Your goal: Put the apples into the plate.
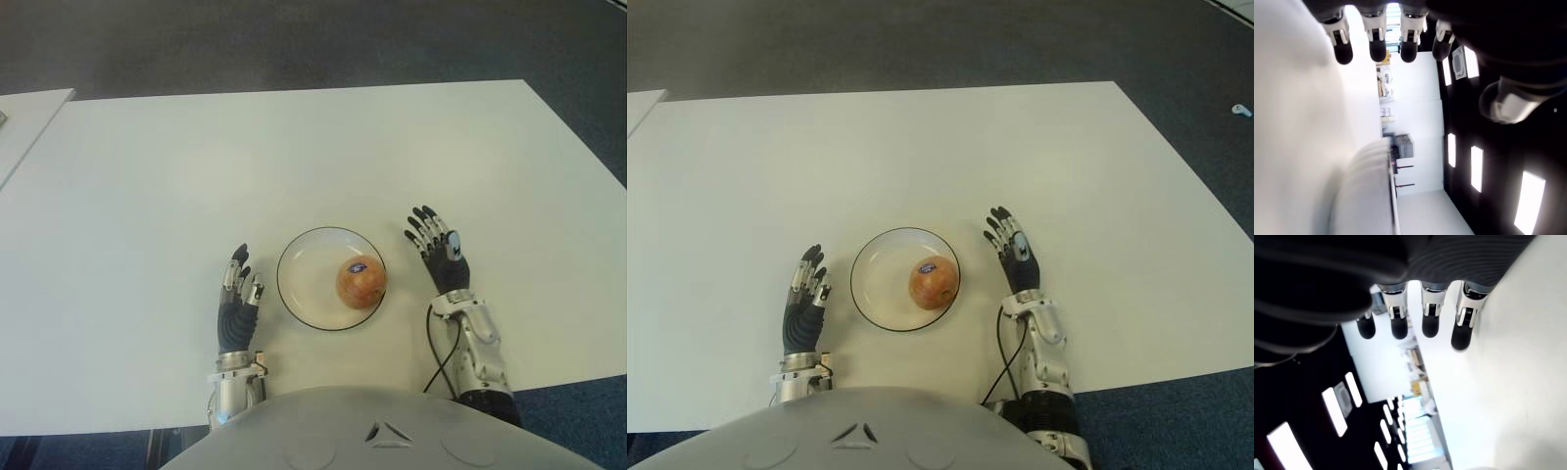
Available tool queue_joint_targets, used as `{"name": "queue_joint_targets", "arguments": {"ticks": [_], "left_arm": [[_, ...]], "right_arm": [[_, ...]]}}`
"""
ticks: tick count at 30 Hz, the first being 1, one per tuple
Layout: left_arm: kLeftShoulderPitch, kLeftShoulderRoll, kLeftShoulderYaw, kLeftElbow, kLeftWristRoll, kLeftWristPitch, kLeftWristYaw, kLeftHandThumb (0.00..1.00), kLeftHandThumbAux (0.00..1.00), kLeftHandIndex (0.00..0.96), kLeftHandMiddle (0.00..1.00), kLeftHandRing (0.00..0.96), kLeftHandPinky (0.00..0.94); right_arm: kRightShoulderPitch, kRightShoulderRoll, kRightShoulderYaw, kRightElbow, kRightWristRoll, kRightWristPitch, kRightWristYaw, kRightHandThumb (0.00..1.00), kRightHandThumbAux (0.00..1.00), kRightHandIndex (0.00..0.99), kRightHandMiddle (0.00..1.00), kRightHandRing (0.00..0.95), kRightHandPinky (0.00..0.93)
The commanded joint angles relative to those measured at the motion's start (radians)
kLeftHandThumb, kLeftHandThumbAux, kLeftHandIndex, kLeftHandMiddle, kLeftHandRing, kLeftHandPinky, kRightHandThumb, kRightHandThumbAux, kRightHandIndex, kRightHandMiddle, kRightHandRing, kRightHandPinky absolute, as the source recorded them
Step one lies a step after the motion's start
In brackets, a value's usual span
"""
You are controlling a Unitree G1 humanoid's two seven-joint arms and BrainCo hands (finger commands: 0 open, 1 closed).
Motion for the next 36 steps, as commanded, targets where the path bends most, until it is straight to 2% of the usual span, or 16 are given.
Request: {"name": "queue_joint_targets", "arguments": {"ticks": [1, 8, 12, 20, 27, 36], "left_arm": [[-0.01, 0.009, 0.017, 0.06, -0.028, -0.003, -0.005, 0.0, 0.402, 0.0, 0.0, 0.0, 0.0], [-0.027, 0.03, 0.032, 0.089, -0.054, -0.035, -0.018, 0.001, 0.411, 0.0, 0.0, 0.0, 0.0], [-0.049, 0.01, 0.029, 0.182, -0.045, -0.069, -0.003, 0.005, 0.413, 0.0, 0.0, 0.0, 0.0], [-0.059, -0.013, 0.036, 0.222, -0.029, -0.1, 0.02, 0.014, 0.414, 0.0, 0.0, 0.0, 0.0], [-0.069, -0.016, 0.038, 0.239, -0.009, -0.118, 0.053, 0.013, 0.417, 0.0, 0.0, 0.0, 0.0], [-0.072, -0.018, 0.029, 0.251, 0.007, -0.119, 0.081, 0.025, 0.403, 0.0, 0.0, 0.0, 0.0]], "right_arm": [[0.039, 0.025, 0.019, 0.068, -0.031, -0.024, -0.012, 0.094, 0.343, 0.059, 0.039, 0.0, 0.017], [0.05, 0.041, 0.05, 0.15, -0.078, -0.108, -0.015, 0.095, 0.388, 0.037, 0.045, 0.007, 0.015], [0.034, 0.036, 0.06, 0.189, -0.117, -0.137, -0.038, 0.083, 0.398, 0.019, 0.045, 0.006, 0.003], [-0.002, 0.03, 0.064, 0.252, -0.15, -0.187, -0.063, 0.059, 0.413, 0.002, 0.042, 0.004, 0.0], [-0.008, 0.035, 0.063, 0.268, -0.145, -0.209, -0.066, 0.044, 0.416, 0.0, 0.025, 0.0, 0.0], [0.006, 0.027, 0.074, 0.245, -0.155, -0.19, -0.073, 0.048, 0.402, 0.0, 0.051, 0.005, 0.0]]}}
